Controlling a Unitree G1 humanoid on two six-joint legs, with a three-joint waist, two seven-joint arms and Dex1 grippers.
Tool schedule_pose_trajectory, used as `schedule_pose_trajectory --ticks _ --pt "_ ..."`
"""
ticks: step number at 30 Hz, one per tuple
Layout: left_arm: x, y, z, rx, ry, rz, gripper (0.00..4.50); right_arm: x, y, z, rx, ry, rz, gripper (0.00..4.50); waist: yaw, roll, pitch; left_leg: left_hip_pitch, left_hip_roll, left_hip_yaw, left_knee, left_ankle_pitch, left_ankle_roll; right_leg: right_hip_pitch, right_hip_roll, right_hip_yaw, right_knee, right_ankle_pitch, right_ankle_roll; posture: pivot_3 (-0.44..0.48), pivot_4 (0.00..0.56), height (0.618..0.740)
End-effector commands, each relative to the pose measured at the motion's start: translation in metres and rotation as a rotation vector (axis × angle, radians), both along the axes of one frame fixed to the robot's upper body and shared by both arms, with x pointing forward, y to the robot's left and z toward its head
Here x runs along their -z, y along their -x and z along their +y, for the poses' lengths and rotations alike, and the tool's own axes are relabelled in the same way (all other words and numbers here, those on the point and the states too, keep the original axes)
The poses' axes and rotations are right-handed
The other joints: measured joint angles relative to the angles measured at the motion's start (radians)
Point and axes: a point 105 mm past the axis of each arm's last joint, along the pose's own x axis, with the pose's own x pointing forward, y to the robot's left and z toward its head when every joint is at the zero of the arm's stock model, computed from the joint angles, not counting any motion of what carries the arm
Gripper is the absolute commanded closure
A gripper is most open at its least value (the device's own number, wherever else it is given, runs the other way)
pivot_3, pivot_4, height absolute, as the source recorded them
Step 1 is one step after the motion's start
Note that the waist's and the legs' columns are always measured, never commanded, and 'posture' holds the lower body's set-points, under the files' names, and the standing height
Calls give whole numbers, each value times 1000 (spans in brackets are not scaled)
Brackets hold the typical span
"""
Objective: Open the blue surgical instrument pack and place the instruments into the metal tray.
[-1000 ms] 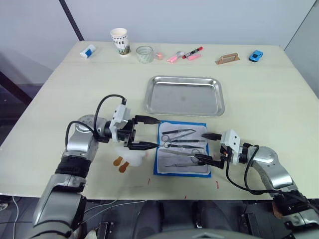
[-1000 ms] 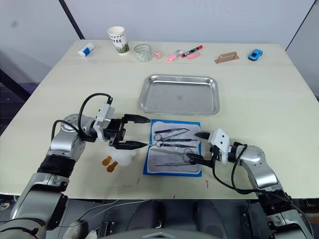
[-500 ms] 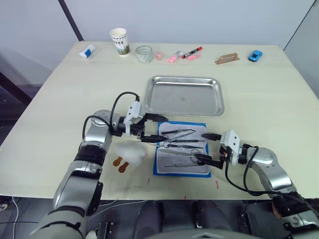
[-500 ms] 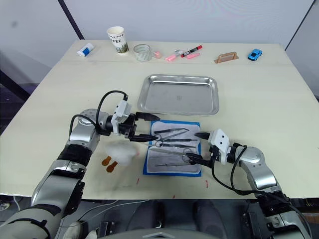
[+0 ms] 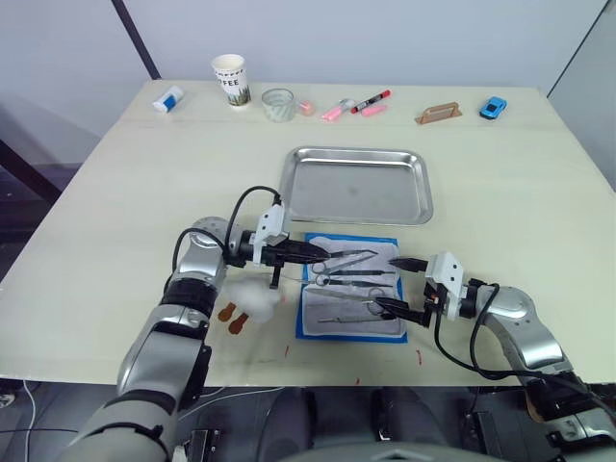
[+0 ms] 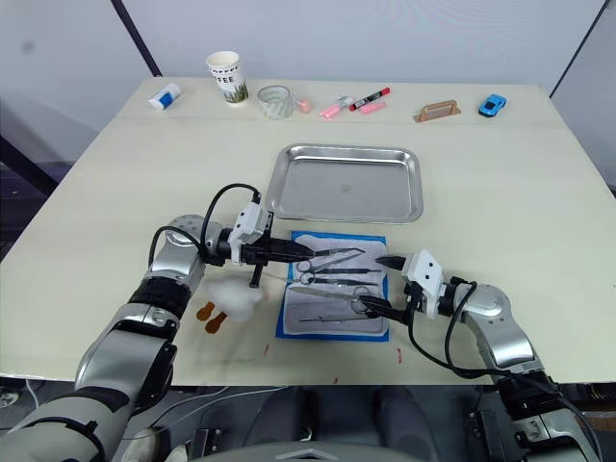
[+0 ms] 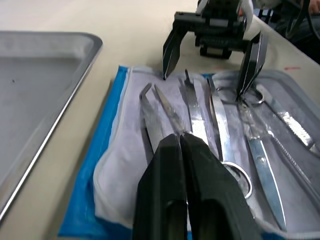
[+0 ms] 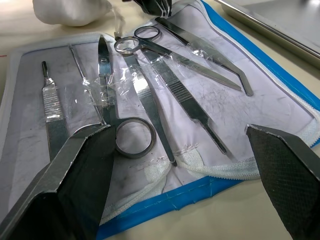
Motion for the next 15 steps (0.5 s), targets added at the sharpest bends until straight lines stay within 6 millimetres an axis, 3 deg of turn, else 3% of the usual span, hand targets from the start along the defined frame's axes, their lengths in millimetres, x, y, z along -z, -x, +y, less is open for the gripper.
schedule_pose_trajectory --ticks 1,15 --pt "-7 -4 -2 6 -11 -46 4131 20 5 -1 15 51 61 0 0 0 0 0 0 0 0 0 0 0 0 0 0 0 0 0 150 718" --pt "-12 -12 -9 -35 68 -32 4131 21 6 1 15 47 62 0 -1 0 0 0 0 0 0 0 0 0 0 0 0 0 0 0 150 718"
